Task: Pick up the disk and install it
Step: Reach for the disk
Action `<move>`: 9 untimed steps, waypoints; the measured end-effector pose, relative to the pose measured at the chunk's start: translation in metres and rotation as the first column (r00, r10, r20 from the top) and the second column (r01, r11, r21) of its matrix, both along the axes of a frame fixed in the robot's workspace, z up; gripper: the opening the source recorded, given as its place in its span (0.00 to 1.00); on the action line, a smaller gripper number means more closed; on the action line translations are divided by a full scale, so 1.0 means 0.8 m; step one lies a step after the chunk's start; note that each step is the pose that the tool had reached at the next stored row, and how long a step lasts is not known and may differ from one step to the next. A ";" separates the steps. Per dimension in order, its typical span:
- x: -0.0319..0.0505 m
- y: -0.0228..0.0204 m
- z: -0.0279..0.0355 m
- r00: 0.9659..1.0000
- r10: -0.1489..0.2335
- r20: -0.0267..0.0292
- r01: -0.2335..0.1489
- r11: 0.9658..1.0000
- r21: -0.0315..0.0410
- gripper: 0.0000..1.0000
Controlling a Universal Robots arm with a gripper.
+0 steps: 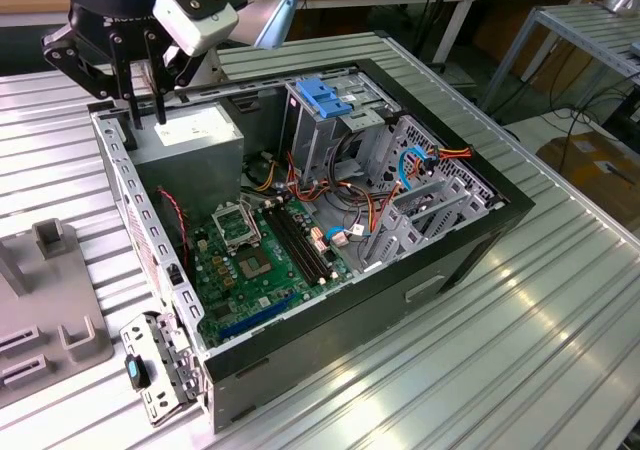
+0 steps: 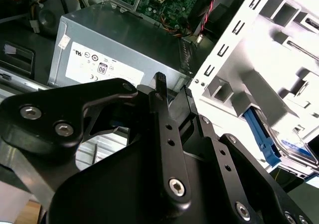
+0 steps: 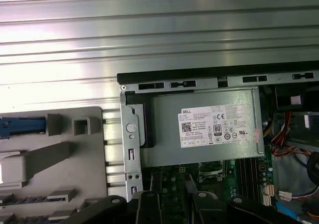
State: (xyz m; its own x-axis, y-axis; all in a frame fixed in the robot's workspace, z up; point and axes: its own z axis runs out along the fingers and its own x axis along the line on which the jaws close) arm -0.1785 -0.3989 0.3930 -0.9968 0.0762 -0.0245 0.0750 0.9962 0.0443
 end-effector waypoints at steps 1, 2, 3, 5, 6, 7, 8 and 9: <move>-0.001 0.0000 0.0000 1.000 0.000 0.000 0.000 1.000 0.000 0.31; -0.002 0.0000 0.0000 1.000 0.000 0.000 0.000 1.000 0.000 0.31; -0.003 0.0000 0.0000 1.000 0.000 0.000 0.000 1.000 0.000 0.31; -0.004 0.0000 -0.0001 1.000 0.000 0.000 0.000 1.000 0.000 0.31; -0.005 0.0000 0.0000 1.000 0.000 0.000 0.000 1.000 0.000 0.31; -0.005 0.0000 -0.0001 1.000 0.000 0.000 0.000 1.000 0.000 0.31; -0.006 0.0000 -0.0001 1.000 0.000 0.000 0.000 1.000 0.000 0.31; -0.007 0.0000 -0.0001 1.000 0.000 0.000 0.000 1.000 0.000 0.31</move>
